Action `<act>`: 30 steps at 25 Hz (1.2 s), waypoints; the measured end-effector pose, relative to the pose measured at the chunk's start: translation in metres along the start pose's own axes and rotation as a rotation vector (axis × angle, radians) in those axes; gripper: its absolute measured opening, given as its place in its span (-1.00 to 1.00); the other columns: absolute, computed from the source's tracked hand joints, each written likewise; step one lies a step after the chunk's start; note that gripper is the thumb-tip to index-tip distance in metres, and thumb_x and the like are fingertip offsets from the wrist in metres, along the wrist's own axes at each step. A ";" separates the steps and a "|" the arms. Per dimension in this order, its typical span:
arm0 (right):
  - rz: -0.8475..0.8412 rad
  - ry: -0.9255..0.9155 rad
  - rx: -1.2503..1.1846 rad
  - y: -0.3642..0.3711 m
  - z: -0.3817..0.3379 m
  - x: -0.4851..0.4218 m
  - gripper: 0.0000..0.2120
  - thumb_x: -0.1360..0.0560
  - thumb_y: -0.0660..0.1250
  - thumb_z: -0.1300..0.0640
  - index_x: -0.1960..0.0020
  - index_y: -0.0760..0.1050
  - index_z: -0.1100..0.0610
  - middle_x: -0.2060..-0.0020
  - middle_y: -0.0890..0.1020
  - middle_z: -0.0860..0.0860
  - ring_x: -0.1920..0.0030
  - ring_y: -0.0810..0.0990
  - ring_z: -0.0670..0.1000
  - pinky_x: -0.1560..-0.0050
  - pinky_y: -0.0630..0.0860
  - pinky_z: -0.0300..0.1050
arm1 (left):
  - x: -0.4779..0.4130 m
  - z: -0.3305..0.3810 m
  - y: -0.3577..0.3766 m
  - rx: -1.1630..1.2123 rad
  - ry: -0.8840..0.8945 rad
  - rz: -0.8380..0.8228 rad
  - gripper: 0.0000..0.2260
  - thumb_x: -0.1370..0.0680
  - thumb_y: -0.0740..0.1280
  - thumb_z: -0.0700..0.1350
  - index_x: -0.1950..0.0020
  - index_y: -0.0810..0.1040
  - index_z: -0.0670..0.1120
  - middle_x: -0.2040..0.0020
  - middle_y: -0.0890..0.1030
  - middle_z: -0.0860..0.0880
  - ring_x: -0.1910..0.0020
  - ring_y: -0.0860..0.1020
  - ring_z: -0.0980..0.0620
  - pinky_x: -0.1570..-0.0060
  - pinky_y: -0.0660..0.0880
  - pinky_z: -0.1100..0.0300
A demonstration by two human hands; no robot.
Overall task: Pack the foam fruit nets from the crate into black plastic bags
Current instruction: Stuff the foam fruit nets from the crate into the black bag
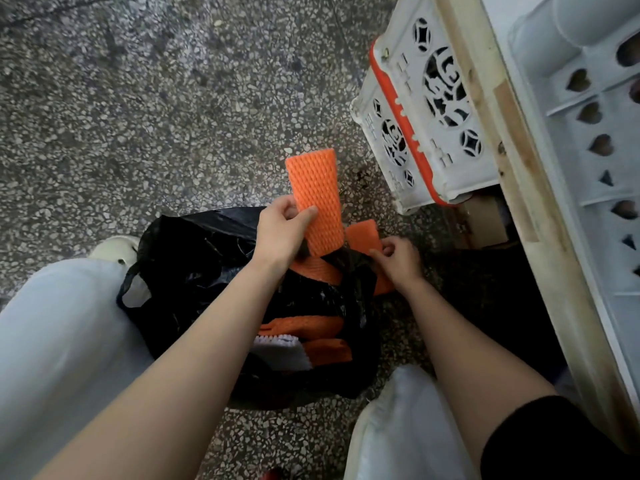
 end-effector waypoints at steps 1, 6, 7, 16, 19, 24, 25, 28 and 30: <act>0.064 -0.046 -0.014 -0.009 -0.007 0.000 -0.78 -0.41 0.44 0.16 0.01 0.58 0.26 0.09 0.63 0.21 0.00 0.56 0.18 -0.03 0.41 -0.08 | 0.002 0.005 -0.003 0.002 0.020 0.010 -0.87 -0.51 0.35 -0.24 0.19 0.50 -0.04 0.18 0.58 -0.11 0.11 0.56 -0.10 -0.06 0.52 -0.13; 0.200 -0.320 -0.086 -0.067 -0.101 0.026 -0.85 -0.50 0.35 0.16 -0.04 0.54 0.19 0.10 0.61 0.02 0.08 0.54 -0.02 0.11 0.38 -0.21 | 0.014 0.044 -0.035 -0.045 0.146 0.217 -0.90 -0.49 0.36 -0.16 0.17 0.47 -0.02 0.11 0.61 -0.11 0.08 0.59 -0.06 -0.08 0.53 -0.09; 0.241 -0.405 -0.062 -0.079 -0.125 0.037 -0.85 -0.51 0.34 0.13 -0.05 0.53 0.16 0.11 0.60 -0.01 0.09 0.54 -0.03 0.10 0.41 -0.17 | 0.018 0.052 -0.042 -0.058 0.167 0.259 -0.93 -0.50 0.35 -0.18 0.14 0.48 -0.05 0.10 0.61 -0.11 0.06 0.59 -0.08 -0.08 0.52 -0.10; 0.082 -0.622 -0.663 -0.152 -0.260 0.140 -0.92 -0.52 0.31 0.22 -0.01 0.52 0.15 0.17 0.62 -0.02 0.14 0.57 -0.08 0.06 0.52 -0.17 | 0.085 0.167 -0.062 -0.175 0.322 0.211 -0.77 -0.60 0.21 -0.04 0.02 0.55 -0.18 0.11 0.60 -0.20 0.08 0.54 -0.18 0.06 0.43 0.05; 0.057 -0.572 -0.701 -0.165 -0.276 0.147 -0.89 -0.49 0.36 0.20 0.00 0.50 0.18 0.20 0.60 0.04 0.18 0.57 0.00 0.13 0.54 -0.07 | 0.104 0.189 -0.057 -0.080 0.303 0.011 -0.59 -0.56 0.16 0.20 -0.06 0.53 -0.12 -0.02 0.62 -0.19 -0.01 0.57 -0.17 -0.08 0.49 -0.04; 0.244 -0.736 -0.392 -0.194 -0.309 0.161 -0.80 -0.53 0.31 0.16 -0.14 0.45 0.15 0.00 0.57 0.05 -0.02 0.53 -0.04 -0.12 0.44 -0.15 | 0.110 0.217 -0.078 -0.062 0.476 0.150 -0.88 -0.53 0.35 -0.07 0.01 0.52 -0.10 0.22 0.54 0.03 0.18 0.52 0.02 0.12 0.43 0.15; 0.357 -0.778 -0.240 -0.205 -0.315 0.157 -0.73 -0.54 0.27 0.16 -0.22 0.41 0.19 -0.12 0.52 0.09 -0.15 0.47 -0.01 -0.22 0.35 -0.17 | 0.108 0.221 -0.081 -0.035 0.483 0.183 -0.90 -0.53 0.34 -0.10 0.01 0.52 -0.10 0.22 0.54 0.03 0.19 0.51 0.04 0.13 0.42 0.16; 0.600 -0.579 0.182 -0.245 -0.320 0.114 -0.52 -0.57 0.21 0.13 -0.42 0.21 0.28 -0.38 0.29 0.26 -0.42 0.20 0.23 -0.42 0.10 0.03 | 0.095 0.226 -0.081 0.051 0.452 0.151 -0.90 -0.53 0.34 -0.08 0.01 0.51 -0.08 0.15 0.57 -0.02 0.12 0.54 -0.02 0.03 0.48 0.07; 0.613 -0.263 0.322 -0.267 -0.311 0.081 -0.42 -0.58 0.17 0.04 -0.50 0.05 0.22 -0.48 0.07 0.26 -0.48 -0.01 0.31 -0.45 -0.05 0.21 | 0.089 0.228 -0.077 0.079 0.442 0.117 -0.89 -0.53 0.34 -0.08 0.00 0.51 -0.09 0.17 0.56 0.03 0.12 0.55 -0.01 0.01 0.50 0.04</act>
Point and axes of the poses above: each hand's wrist, its own x-axis away from the middle knuckle, its own y-axis out of the palm, z = x × y, the point moved 6 cm from there along -x, towards the middle knuckle
